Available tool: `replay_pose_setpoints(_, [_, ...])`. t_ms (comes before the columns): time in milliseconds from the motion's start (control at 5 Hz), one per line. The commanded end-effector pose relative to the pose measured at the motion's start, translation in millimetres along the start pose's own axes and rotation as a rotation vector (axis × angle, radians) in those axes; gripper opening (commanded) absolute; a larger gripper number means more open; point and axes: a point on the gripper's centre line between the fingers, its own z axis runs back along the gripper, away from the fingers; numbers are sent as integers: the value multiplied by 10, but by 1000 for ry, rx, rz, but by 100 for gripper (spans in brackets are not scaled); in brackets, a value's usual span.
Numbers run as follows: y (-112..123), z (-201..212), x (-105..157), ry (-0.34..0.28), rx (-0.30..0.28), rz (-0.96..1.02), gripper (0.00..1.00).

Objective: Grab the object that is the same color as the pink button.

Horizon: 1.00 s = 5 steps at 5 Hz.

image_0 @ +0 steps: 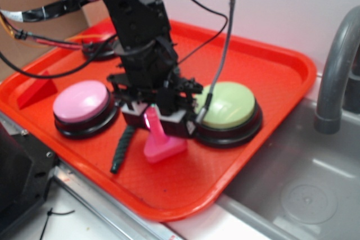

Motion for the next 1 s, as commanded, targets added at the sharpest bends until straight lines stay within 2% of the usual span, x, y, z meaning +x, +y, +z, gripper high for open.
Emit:
replay_pose_setpoints(0, [170,751,390,35,-16,-193,0])
replay_pose_setpoints(400, [717,1349,776,-18,-48,-86,0])
replay_pose_setpoints(600, [771,1418,805,-32,-51,-96,0])
replay_pose_setpoints(800, [772,1382,809,24,-9,-83,1])
